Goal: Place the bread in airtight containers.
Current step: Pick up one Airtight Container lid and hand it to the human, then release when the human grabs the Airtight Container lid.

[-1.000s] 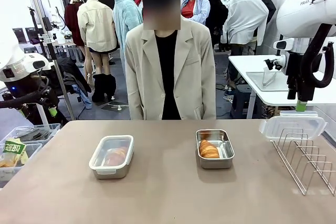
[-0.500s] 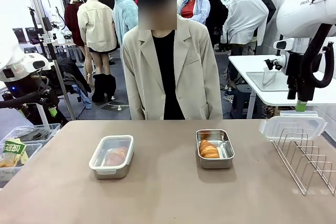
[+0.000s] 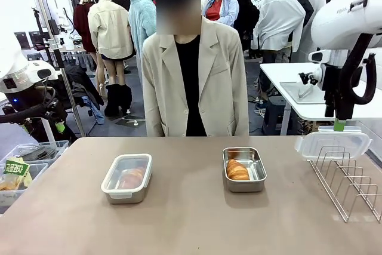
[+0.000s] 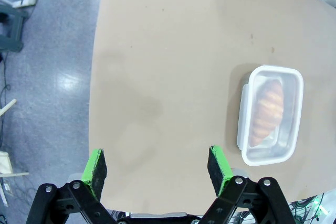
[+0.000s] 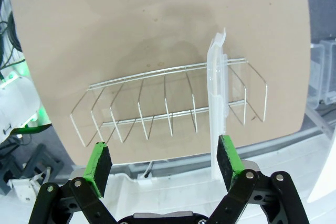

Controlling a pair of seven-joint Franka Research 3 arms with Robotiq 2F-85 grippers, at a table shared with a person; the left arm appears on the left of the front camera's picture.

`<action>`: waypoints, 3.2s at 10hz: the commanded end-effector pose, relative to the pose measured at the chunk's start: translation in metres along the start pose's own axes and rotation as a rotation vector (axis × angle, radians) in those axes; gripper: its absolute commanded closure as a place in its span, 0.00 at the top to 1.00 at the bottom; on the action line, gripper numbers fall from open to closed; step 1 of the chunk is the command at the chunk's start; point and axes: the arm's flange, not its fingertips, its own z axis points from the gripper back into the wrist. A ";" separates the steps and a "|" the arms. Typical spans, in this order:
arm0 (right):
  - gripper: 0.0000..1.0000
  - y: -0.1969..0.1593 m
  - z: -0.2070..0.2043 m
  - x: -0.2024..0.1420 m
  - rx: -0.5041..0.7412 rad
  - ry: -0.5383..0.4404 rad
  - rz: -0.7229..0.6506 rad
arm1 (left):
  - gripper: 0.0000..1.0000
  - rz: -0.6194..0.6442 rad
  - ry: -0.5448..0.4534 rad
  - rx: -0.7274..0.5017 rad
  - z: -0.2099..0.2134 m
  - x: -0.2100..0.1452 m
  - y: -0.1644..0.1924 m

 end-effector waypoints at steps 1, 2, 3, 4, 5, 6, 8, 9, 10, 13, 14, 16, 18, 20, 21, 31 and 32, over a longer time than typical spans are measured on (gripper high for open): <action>1.00 -0.007 -0.027 0.003 -0.050 0.039 -0.016 | 1.00 0.000 -0.011 0.001 0.001 0.001 0.000; 1.00 -0.011 -0.037 0.002 -0.104 0.054 -0.012 | 1.00 0.000 -0.011 0.001 0.001 0.001 0.000; 1.00 -0.013 -0.045 0.002 -0.150 0.068 -0.031 | 1.00 0.000 -0.011 0.001 0.001 0.001 0.000; 1.00 -0.015 -0.052 0.004 -0.187 0.085 -0.032 | 1.00 0.000 -0.011 0.001 0.001 0.001 0.000; 1.00 -0.022 -0.058 0.007 -0.209 0.105 -0.040 | 1.00 0.000 -0.011 0.001 0.001 0.001 0.000; 1.00 -0.027 -0.062 0.010 -0.233 0.113 -0.031 | 1.00 0.000 -0.011 0.001 0.001 0.001 0.000; 1.00 -0.043 -0.068 0.015 -0.199 0.120 0.001 | 1.00 0.000 -0.011 0.001 0.001 0.001 0.000; 1.00 -0.050 -0.072 0.017 -0.170 0.123 0.006 | 1.00 0.000 -0.011 0.001 0.001 0.001 0.000; 1.00 -0.055 -0.076 0.018 -0.159 0.133 0.020 | 1.00 0.000 -0.011 0.001 0.001 0.001 0.000; 0.75 -0.063 -0.078 0.015 -0.147 0.114 0.010 | 1.00 0.000 -0.011 0.001 0.001 0.001 0.000; 0.55 -0.063 -0.078 0.015 -0.144 0.110 0.011 | 1.00 0.000 -0.011 0.001 0.001 0.001 0.000; 0.16 -0.063 -0.076 0.015 -0.137 0.105 0.022 | 1.00 0.000 -0.011 0.001 0.001 0.001 0.000; 0.00 -0.064 -0.076 0.015 -0.134 0.107 0.024 | 1.00 0.000 -0.011 0.001 0.001 0.001 0.000; 0.00 -0.064 -0.075 0.015 -0.128 0.109 0.025 | 1.00 0.000 -0.011 0.001 0.001 0.001 0.000; 0.00 -0.063 -0.074 0.015 -0.127 0.109 0.028 | 1.00 0.000 -0.011 0.001 0.001 0.001 0.000; 0.00 0.025 0.019 0.051 -0.521 0.052 0.182 | 1.00 0.000 -0.011 0.001 0.001 0.001 0.000; 0.00 0.033 0.032 0.069 -0.603 0.033 0.273 | 1.00 0.000 -0.011 0.001 0.001 0.001 0.000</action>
